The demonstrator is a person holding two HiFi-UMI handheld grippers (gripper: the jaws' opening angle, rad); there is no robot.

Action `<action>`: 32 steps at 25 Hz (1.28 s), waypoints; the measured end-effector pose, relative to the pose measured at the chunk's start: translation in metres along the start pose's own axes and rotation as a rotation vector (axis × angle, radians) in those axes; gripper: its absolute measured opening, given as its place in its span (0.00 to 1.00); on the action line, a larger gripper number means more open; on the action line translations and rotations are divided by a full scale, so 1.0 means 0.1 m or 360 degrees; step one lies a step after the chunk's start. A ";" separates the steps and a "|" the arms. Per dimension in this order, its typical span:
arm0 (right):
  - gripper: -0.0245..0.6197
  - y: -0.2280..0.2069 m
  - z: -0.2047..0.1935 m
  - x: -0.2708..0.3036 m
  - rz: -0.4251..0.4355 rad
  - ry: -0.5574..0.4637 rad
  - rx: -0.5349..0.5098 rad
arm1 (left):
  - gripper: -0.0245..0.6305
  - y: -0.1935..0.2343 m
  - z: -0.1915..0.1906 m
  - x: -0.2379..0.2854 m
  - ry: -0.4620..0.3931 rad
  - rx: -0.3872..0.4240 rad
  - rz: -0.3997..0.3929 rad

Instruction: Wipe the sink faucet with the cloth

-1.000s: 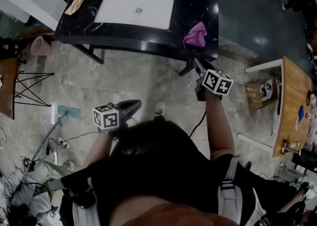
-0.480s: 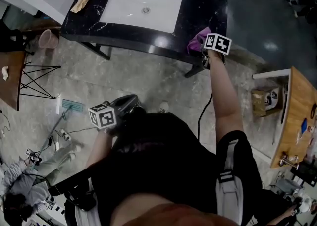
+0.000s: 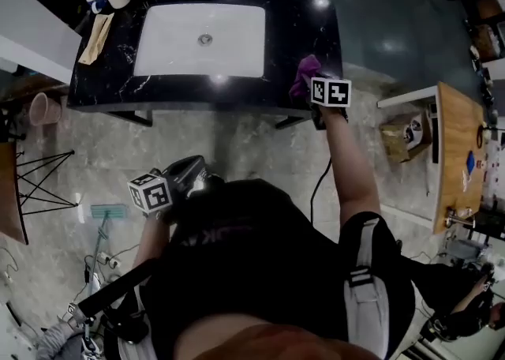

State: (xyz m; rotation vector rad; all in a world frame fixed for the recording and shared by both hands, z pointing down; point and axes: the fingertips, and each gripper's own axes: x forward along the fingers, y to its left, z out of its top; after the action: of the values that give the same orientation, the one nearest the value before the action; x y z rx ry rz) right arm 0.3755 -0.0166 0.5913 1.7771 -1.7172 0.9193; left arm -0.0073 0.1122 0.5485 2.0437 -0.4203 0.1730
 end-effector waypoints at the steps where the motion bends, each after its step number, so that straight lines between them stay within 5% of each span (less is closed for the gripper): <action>1: 0.22 0.09 0.14 -0.11 0.0022 -0.0080 -0.0046 | 0.04 0.05 0.13 0.02 0.0026 0.0023 -0.0027; 7: 0.22 1.18 1.14 -0.63 0.0437 -0.0512 -0.0294 | 0.04 0.36 0.70 -0.06 0.0063 0.0034 -0.0137; 15: 0.22 2.27 2.50 -0.12 0.0708 -0.0570 -0.0842 | 0.04 0.81 1.04 -0.31 -0.0121 -0.0099 0.0012; 19: 0.22 2.48 3.23 0.32 0.0791 -0.0548 -0.1064 | 0.04 0.93 1.26 -0.34 -0.0337 -0.0178 0.0136; 25: 0.22 2.54 3.70 1.27 0.0892 -0.0247 -0.1330 | 0.04 0.91 1.50 -0.34 -0.0632 -0.0259 0.0321; 32: 0.22 2.21 4.44 2.15 0.0751 -0.0210 -0.1236 | 0.04 0.96 1.44 -0.23 -0.0735 -0.0377 0.0525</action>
State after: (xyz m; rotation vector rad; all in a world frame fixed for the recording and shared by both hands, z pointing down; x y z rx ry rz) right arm 0.2069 -0.5094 0.4444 0.9564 -2.2167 0.2111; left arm -0.0717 -0.0504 0.5500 1.7599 -1.0166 -0.1504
